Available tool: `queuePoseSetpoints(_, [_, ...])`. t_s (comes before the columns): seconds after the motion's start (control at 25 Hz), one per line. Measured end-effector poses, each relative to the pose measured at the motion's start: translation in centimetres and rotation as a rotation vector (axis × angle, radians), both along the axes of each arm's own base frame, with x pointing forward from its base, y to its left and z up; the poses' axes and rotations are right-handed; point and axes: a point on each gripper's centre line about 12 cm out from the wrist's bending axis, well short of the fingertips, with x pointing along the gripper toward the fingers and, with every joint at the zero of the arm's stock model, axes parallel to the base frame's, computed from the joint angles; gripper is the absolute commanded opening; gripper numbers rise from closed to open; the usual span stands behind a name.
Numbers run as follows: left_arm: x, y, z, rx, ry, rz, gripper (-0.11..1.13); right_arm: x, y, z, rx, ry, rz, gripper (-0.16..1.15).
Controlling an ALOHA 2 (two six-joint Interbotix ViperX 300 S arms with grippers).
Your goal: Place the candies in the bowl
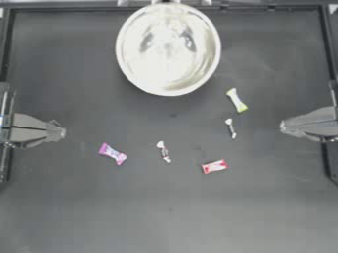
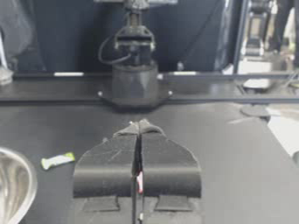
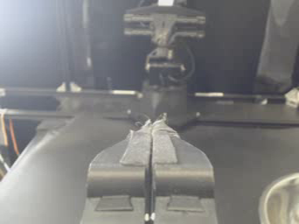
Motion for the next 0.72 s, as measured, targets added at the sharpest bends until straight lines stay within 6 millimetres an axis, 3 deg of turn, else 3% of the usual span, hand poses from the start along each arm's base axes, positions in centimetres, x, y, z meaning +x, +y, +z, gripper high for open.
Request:
queuePoseSetpoints(0.04, [-0.03, -0.05, 0.03, 0.008, -0.002, -0.003, -0.03, 0.00, 0.00, 0.00, 0.002, 0.000, 0.000, -0.07])
queuePoseSetpoints(0.08, [-0.06, -0.08, 0.00, 0.024, -0.002, -0.004, -0.01, -0.03, 0.00, 0.07, 0.003, -0.005, 0.000, -0.05])
queuePoseSetpoints(0.36, [-0.11, -0.15, -0.28, 0.056, 0.024, -0.007, 0.17, -0.08, 0.04, 0.42, -0.006, -0.034, 0.002, 0.24])
queuePoseSetpoints(0.48, [-0.10, -0.15, -0.46, 0.058, 0.040, -0.007, 0.48, -0.06, 0.09, 0.39, -0.024, -0.032, 0.005, 0.46])
queuePoseSetpoints(0.6, [-0.09, -0.14, -0.66, 0.056, 0.057, -0.007, 1.01, 0.02, 0.24, 0.28, -0.061, -0.026, 0.014, 0.80])
queuePoseSetpoints(0.64, [-0.09, -0.15, -0.73, 0.058, 0.063, -0.007, 1.09, 0.07, 0.27, 0.21, -0.069, -0.023, 0.016, 0.91])
queuePoseSetpoints(0.72, [-0.09, -0.14, -0.80, 0.056, 0.069, -0.007, 1.05, 0.20, 0.29, 0.04, -0.075, -0.014, 0.018, 1.07])
